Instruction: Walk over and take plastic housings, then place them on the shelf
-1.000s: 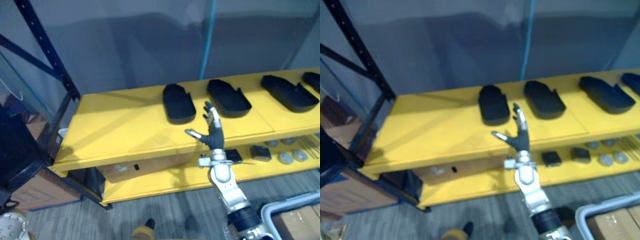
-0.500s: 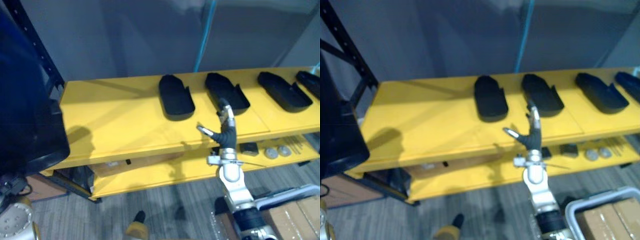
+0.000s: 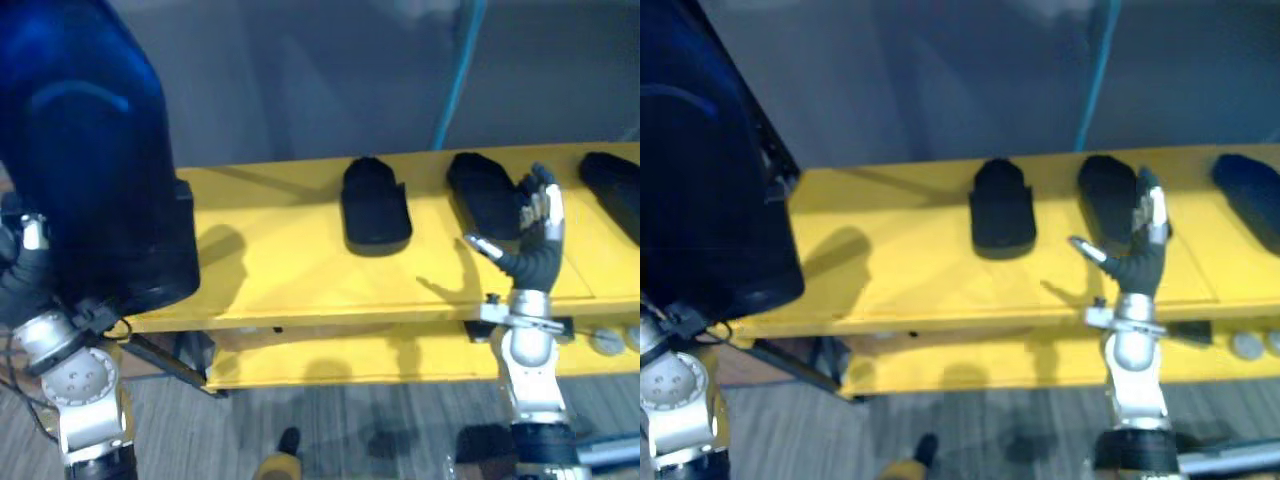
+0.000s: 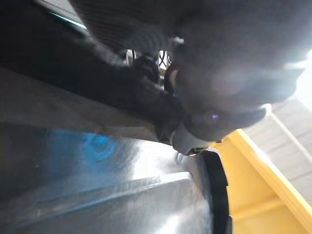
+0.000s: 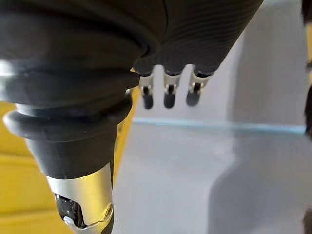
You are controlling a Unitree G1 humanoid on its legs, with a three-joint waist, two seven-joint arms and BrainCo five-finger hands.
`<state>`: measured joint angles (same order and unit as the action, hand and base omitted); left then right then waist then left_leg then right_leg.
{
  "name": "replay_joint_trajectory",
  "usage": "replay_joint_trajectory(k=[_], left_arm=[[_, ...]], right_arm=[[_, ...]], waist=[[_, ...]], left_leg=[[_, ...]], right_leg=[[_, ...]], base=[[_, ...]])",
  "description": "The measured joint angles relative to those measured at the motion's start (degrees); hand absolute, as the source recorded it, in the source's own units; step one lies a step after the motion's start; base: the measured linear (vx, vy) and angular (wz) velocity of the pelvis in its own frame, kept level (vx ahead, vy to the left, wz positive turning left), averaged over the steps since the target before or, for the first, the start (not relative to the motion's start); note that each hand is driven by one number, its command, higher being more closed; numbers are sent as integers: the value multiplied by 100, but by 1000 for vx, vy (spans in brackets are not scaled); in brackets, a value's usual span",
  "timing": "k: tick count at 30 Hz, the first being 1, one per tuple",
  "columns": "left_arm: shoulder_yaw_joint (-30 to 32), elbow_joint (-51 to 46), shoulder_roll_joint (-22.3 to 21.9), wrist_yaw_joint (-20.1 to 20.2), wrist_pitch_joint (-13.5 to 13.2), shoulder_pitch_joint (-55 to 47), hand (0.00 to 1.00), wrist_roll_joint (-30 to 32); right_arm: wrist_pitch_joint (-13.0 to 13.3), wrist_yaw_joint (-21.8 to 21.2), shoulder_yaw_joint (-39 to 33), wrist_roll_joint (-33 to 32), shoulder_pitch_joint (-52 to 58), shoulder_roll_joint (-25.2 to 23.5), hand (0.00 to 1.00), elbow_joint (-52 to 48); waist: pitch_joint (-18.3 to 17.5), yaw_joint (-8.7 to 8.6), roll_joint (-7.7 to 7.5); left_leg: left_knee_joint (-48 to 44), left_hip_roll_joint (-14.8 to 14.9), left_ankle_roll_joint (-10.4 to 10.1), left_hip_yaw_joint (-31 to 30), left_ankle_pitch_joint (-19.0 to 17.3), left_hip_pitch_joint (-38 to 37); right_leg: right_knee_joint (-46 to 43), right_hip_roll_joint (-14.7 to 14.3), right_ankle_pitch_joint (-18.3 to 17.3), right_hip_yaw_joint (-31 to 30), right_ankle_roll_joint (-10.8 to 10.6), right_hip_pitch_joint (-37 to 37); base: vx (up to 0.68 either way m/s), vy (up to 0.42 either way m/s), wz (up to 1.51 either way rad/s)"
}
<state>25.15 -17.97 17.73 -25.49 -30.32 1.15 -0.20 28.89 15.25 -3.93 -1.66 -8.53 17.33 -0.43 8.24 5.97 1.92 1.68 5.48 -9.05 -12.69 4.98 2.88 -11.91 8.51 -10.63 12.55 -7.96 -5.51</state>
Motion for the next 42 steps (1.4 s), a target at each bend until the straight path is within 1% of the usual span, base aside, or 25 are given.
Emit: replay_joint_trajectory(k=[3,4,5,6,8,10,11,13,14,15,16,18,21,22,23,25,26,27,29,32,35,38,40,41,42], left_arm=[[-148,6,0,24,-14,-187,100,0],[-147,7,1,25,-13,-239,100,-2],[-146,11,1,30,-7,-293,100,-2],[-147,11,1,54,1,-365,100,-1],[-179,47,1,160,40,-360,100,-7],[-206,318,38,340,95,-315,100,-93],[-232,462,69,393,150,-297,100,-183],[-299,1135,221,630,457,-202,100,-636],[-287,1279,227,692,517,-192,100,-760],[-280,1574,225,772,595,-174,100,-935],[-276,1850,226,831,705,-135,100,-1122],[-268,2263,237,903,785,-24,100,-1213],[-7,3038,485,1018,917,133,100,-1353],[66,3158,543,1030,932,155,100,-1366],[160,3433,681,1060,972,203,100,-1578],[169,3717,762,1065,992,301,100,-1742],[156,3827,776,1075,1027,364,100,-1789],[149,3949,779,1083,1051,414,100,-1831],[93,4093,781,1086,1067,469,100,-1962],[49,4184,794,1089,1186,570,100,-1962],[-142,4410,1031,1137,1321,734,100,-2041],[-242,4620,1354,1342,1668,1069,100,-2251],[-422,4779,1673,1503,2092,1353,100,-2249],[-451,4837,1746,1531,2182,1433,100,-2249],[-560,4958,1903,1576,2346,1601,100,-2249]], right_arm=[[1,326,94,385,-155,-49,0,-148],[2,374,89,440,-164,-49,0,-206],[2,421,64,489,-162,-49,0,-297],[3,507,43,546,-152,-48,0,-407],[3,648,-85,689,-75,-44,0,-543],[2,985,-363,864,127,-41,0,-619],[2,1099,-450,939,173,-40,0,-638],[-10,1554,-749,1164,278,-34,0,-732],[-16,1677,-810,1219,312,-33,0,-779],[-25,1919,-937,1366,392,-23,0,-855],[-82,2252,-1072,1577,420,19,0,-894],[-256,2661,-1339,1751,484,134,0,-945],[-419,2963,-1871,1737,581,191,0,-908],[-428,2972,-1971,1662,620,197,0,-875],[-465,2956,-2160,1389,749,196,0,-677],[-521,2908,-2276,1162,971,192,0,-302],[-558,2802,-2306,1115,1088,180,0,-107],[-645,2604,-2289,993,1223,169,0,146],[-699,2350,-2279,888,1426,70,0,584],[-818,2029,-2170,747,1771,-100,0,1078],[-960,1646,-1985,536,1977,-210,0,1785],[-1076,1069,-1759,115,2094,-347,0,2648],[-1174,393,-1555,-261,2313,-539,0,3172],[-1187,220,-1476,-332,2368,-576,0,3291],[-1202,-70,-1292,-461,2466,-662,0,3519]], waist=[[-37,53,-201],[-54,57,-229],[-69,55,-265],[-97,3,-307],[-98,-77,-308],[-99,-219,-302],[-106,-237,-288],[-129,-375,-202],[-138,-383,-184],[-171,-411,-139],[-178,-533,-114],[-196,-626,-88],[-206,-699,-84],[-206,-711,-84],[-213,-789,-96],[-218,-857,-115],[-222,-892,-121],[-222,-975,-120],[-232,-1004,-104],[-232,-1026,-87],[-233,-1109,-91],[-211,-1090,-101],[-204,-1060,-116],[-193,-1059,-121],[-162,-1060,-137]], left_leg=[[157,22,11,149,33,-193],[197,31,11,206,33,-243],[230,29,11,248,32,-291],[244,6,11,255,32,-296],[272,-30,12,287,33,-291],[276,-114,92,351,93,-289],[279,-128,112,361,108,-288],[295,-153,177,474,132,-249],[322,-140,241,577,97,-238],[325,-101,281,807,105,-179],[326,-56,294,1059,117,-146],[325,-17,328,1339,203,-99],[326,-1,298,1623,326,-102],[327,1,297,1678,328,-106],[328,3,288,1826,349,-118],[340,8,288,1972,348,-182],[341,17,288,2035,348,-215],[344,51,287,2128,347,-248],[346,130,278,2251,337,-276],[347,234,263,2443,323,-271],[347,258,278,2491,305,-228],[346,247,260,2570,287,-167],[346,183,289,2571,267,-173],[347,165,298,2572,261,-170],[346,126,317,2568,247,-176]], right_leg=[[144,-14,0,15,2,-190],[163,-13,0,14,2,-210],[191,-4,0,15,2,-260],[221,16,0,21,2,-275],[262,48,0,82,2,-321],[274,107,-4,198,8,-411],[274,123,-5,237,10,-421],[278,150,-18,346,31,-445],[297,155,-18,344,30,-435],[380,154,-5,365,7,-436],[435,165,34,432,-22,-441],[462,188,71,440,-40,-399],[458,225,164,226,-66,-257],[466,228,189,143,-76,-225],[475,247,244,14,-74,-160],[485,264,264,-150,-87,-151],[492,263,269,-196,-95,-150],[492,244,283,-257,-85,-134],[490,193,304,-383,-65,-61],[576,101,402,-538,-38,28],[644,82,480,-579,-35,66],[683,104,532,-615,-54,136],[694,174,533,-597,-62,121],[710,192,538,-590,-71,113],[761,232,549,-547,-91,61]], base=[[137,-50,6],[103,-19,-8],[74,-5,-7],[44,12,0],[7,38,13],[-25,75,26],[-55,74,25],[-91,73,18],[-115,69,5],[-107,58,8],[-98,58,19],[-62,65,10],[-26,59,-28],[-3,53,-51],[0,41,-39],[-3,30,-38],[-21,12,-37],[-28,0,-29],[-49,-14,-35],[-52,-3,-35],[-35,11,-10],[-14,15,-5],[9,13,2],[31,30,6],[38,32,12]])
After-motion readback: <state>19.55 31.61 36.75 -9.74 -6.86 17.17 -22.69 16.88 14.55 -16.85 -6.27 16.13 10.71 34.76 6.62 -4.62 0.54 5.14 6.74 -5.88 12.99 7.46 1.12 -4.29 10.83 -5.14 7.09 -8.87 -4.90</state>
